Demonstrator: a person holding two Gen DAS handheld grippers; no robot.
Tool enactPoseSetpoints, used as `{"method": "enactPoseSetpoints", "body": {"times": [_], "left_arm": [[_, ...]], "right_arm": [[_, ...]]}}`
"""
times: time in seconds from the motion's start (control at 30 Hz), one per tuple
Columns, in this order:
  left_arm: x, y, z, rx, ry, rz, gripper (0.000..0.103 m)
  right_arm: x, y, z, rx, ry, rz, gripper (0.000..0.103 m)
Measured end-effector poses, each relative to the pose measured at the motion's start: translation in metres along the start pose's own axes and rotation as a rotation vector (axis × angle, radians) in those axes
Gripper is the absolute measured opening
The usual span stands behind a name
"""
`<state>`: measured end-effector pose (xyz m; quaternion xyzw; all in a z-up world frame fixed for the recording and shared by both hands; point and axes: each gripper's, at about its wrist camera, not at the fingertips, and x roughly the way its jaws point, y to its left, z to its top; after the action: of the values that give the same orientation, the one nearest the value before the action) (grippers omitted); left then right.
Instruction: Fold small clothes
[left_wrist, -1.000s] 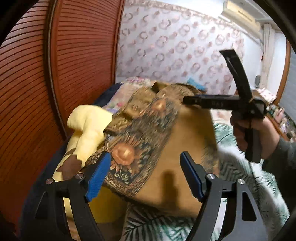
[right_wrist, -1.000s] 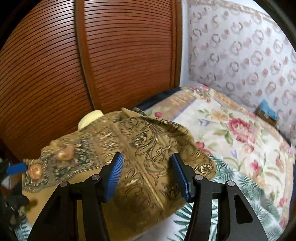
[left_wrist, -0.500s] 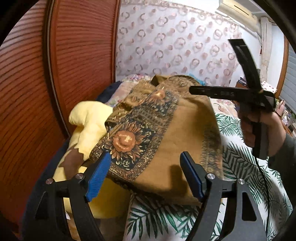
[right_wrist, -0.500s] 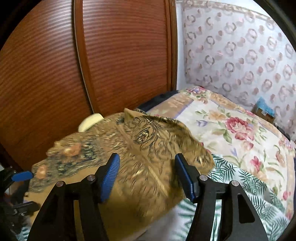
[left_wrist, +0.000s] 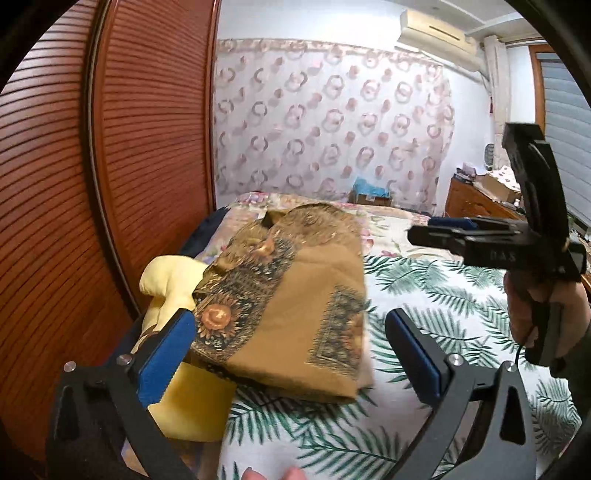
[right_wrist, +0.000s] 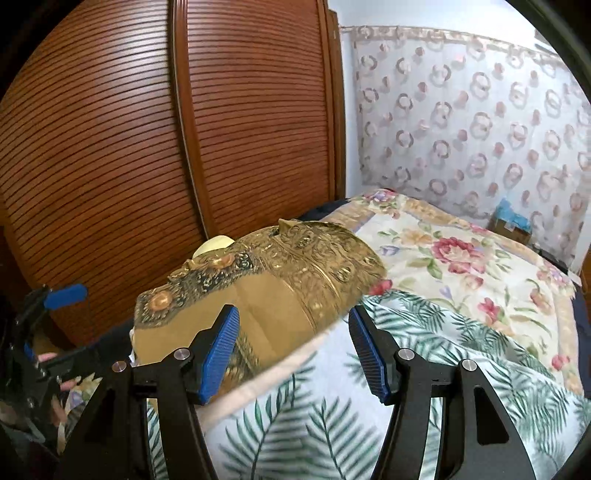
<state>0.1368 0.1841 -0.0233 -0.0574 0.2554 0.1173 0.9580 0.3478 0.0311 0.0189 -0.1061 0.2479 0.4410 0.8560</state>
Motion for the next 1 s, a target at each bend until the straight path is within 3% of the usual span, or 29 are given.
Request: {"method": "enactPoseSetpoints", "body": {"times": [0.3,0.5,0.77,1.0], "left_arm": [[-0.028,-0.032,0.003,0.04,-0.029,-0.041,0.102],[-0.03,-0.059,-0.003,0.058,0.023,-0.122,0.102],[-0.041,-0.106,-0.015,0.093,0.036,-0.211,0.102],[-0.067,-0.139,-0.013,0.122,0.004,-0.236,0.102]], "right_arm": [[-0.078,0.01,-0.029,0.032,-0.038,-0.031,0.074],[-0.115,0.012,-0.054,0.07,-0.037,-0.075,0.076],[-0.189,0.018,-0.094,0.153,-0.072,-0.213,0.076],[-0.253,0.032,-0.123,0.2,-0.085,-0.292,0.076]]}}
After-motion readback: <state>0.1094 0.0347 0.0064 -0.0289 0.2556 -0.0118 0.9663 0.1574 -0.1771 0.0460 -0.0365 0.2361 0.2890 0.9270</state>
